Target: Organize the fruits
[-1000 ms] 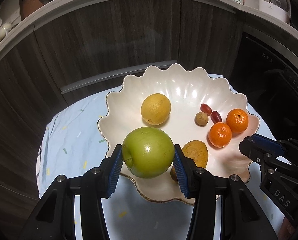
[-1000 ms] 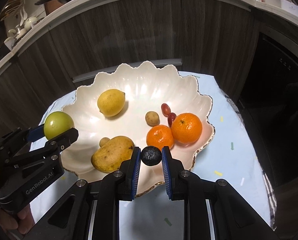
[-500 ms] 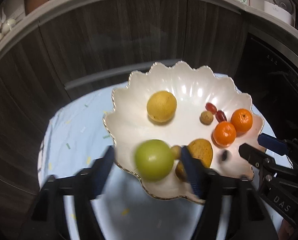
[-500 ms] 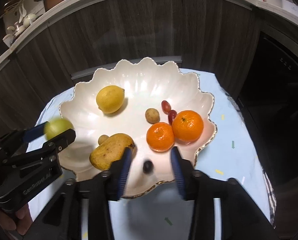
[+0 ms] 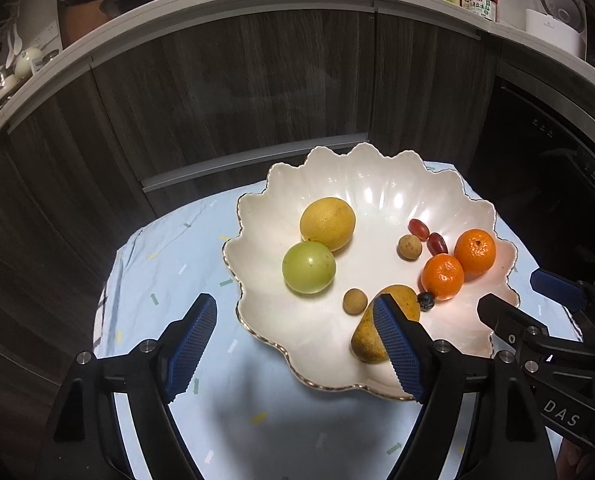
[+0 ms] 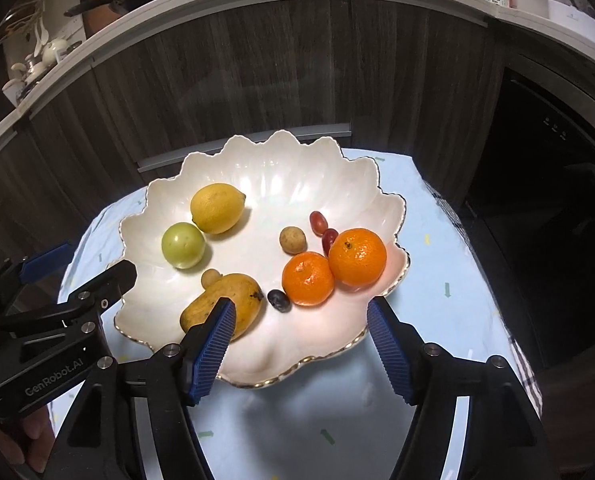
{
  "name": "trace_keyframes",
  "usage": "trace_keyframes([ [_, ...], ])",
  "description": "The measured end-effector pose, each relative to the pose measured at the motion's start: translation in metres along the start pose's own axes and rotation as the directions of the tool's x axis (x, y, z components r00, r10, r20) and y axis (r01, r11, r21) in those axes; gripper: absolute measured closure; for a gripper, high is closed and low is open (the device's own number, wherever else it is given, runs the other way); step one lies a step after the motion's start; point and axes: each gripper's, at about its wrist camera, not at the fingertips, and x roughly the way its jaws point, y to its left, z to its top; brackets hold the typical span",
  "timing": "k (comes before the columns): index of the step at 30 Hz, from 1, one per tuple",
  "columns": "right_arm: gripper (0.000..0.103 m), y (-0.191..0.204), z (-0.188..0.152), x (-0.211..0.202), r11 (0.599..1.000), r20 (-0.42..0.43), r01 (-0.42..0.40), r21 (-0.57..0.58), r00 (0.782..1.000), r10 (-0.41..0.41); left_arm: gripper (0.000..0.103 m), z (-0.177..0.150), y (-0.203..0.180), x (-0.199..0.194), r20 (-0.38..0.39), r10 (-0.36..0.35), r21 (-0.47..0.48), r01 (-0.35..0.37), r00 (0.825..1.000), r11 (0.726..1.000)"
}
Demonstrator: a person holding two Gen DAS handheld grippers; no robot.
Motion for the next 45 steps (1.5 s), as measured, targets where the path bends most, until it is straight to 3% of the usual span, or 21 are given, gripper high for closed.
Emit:
trace_keyframes([
  [21, 0.034, 0.000, -0.009, -0.060, 1.000, 0.095, -0.011, -0.015, 0.995, 0.012, 0.023, -0.011, -0.008, -0.067, 0.064, 0.044, -0.020, -0.042, 0.997, 0.999],
  [45, 0.034, -0.018, -0.045, -0.125, 0.998, 0.165, -0.012, -0.057, 0.986, 0.021, 0.023, -0.057, -0.036, -0.142, 0.086, 0.101, -0.065, -0.095, 0.991, 0.993],
])
